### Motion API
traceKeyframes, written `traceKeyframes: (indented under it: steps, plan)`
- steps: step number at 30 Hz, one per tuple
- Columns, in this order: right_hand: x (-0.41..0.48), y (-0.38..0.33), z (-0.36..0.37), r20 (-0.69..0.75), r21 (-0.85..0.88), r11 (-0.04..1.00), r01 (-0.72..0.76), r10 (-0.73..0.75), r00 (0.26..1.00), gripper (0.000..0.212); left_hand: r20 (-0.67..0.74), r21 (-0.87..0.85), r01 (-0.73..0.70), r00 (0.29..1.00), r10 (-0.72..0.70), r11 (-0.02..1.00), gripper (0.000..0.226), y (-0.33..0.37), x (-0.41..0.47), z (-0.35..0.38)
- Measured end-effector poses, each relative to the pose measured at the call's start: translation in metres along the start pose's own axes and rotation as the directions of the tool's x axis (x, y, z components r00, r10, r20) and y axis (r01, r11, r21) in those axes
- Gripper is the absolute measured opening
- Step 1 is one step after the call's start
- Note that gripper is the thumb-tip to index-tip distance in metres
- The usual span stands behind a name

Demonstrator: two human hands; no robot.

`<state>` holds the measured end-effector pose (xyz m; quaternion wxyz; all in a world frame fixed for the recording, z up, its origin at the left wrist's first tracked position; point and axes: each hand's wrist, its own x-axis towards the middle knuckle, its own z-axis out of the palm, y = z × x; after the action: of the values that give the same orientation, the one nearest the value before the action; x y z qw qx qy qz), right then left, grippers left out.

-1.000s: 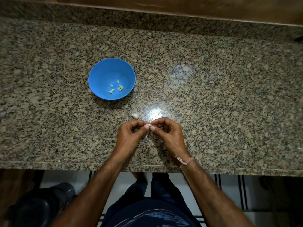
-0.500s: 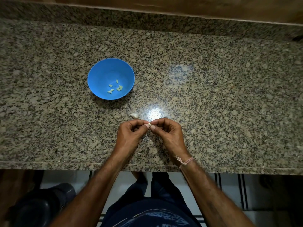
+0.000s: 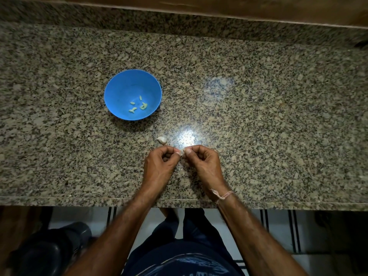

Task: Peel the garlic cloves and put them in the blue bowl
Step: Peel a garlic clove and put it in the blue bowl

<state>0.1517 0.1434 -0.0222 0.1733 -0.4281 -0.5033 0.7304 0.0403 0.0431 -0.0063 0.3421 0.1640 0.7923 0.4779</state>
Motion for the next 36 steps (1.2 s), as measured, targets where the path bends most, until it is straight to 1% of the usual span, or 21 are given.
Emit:
traceKeyframes:
  steps: [3,6,8,12,15,19,21,23,25,27,28,31,33,34,36]
  plan:
    - [0.0018,0.0017,-0.0022,-0.023,-0.067,0.998,0.003,-0.005,1.0,0.018,-0.017,0.041,0.008,1.0,-0.008,0.999,0.008,-0.0035,0.0002,0.001]
    - [0.0012,0.0017,-0.0027,-0.031,-0.08,0.997,-0.013,0.01,0.999,0.021,-0.034,0.076,-0.001,0.999,0.003,0.997,0.022,-0.0044,-0.001,0.0021]
    - [0.0008,0.0017,-0.0031,-0.028,-0.111,0.994,0.002,-0.005,1.0,0.022,-0.036,0.073,-0.004,0.999,0.006,0.997,0.026,-0.0018,-0.0016,0.0024]
    - [0.0023,0.0024,-0.0043,-0.016,-0.182,0.982,0.051,-0.055,0.998,0.018,0.005,0.029,-0.015,1.0,0.015,0.999,0.016,-0.0001,-0.0016,0.0029]
    - [0.0028,0.0006,-0.0039,0.0,-0.169,0.983,0.074,-0.075,0.997,0.016,0.005,0.017,-0.015,1.0,0.015,1.0,0.009,-0.0025,-0.002,0.0034]
    - [0.0032,-0.0008,-0.0041,0.059,-0.149,0.986,0.079,-0.071,0.996,0.015,0.004,0.011,-0.007,1.0,0.007,1.0,0.009,-0.0025,-0.0019,0.0028]
    - [0.003,-0.0012,-0.0047,0.087,-0.139,0.989,0.06,-0.048,0.995,0.015,0.015,0.052,-0.03,0.999,0.029,0.998,0.013,-0.002,-0.0025,0.0016]
    - [0.0031,-0.0014,-0.0052,0.098,-0.144,0.988,0.046,-0.032,0.995,0.014,0.029,0.139,-0.08,0.997,0.076,0.987,0.013,-0.002,-0.0026,0.0004]
    - [0.0043,-0.0005,-0.005,0.078,-0.168,0.985,0.029,-0.016,0.997,0.014,0.038,0.216,-0.104,0.994,0.098,0.971,0.009,-0.001,-0.0034,0.0]
    - [0.0056,0.0021,-0.0047,0.046,-0.194,0.981,0.007,0.002,0.999,0.018,0.027,0.243,-0.095,0.995,0.092,0.965,0.004,-0.001,-0.0039,-0.0004]
    - [0.0058,0.0027,-0.0046,0.036,-0.21,0.978,0.0,0.008,0.999,0.019,0.014,0.244,-0.089,0.996,0.089,0.966,0.007,-0.0017,-0.0039,-0.0005]
    - [0.0056,0.0043,-0.005,0.032,-0.252,0.968,-0.006,0.014,0.999,0.022,-0.014,0.229,-0.09,0.995,0.096,0.969,0.008,-0.0034,-0.004,-0.0012]
    - [0.0052,0.0046,-0.0052,0.034,-0.29,0.957,0.009,0.001,0.999,0.025,0.001,0.166,-0.113,0.993,0.114,0.98,0.019,-0.0025,-0.0037,-0.0015]
    - [0.0054,0.0048,-0.0052,0.036,-0.314,0.949,0.026,-0.015,0.999,0.027,0.012,0.148,-0.129,0.992,0.129,0.98,0.02,-0.0018,-0.0031,-0.0018]
    - [0.0068,0.006,-0.0051,0.04,-0.35,0.936,0.049,-0.038,0.998,0.031,0.023,0.155,-0.163,0.987,0.162,0.974,0.014,-0.0007,-0.0022,-0.0019]
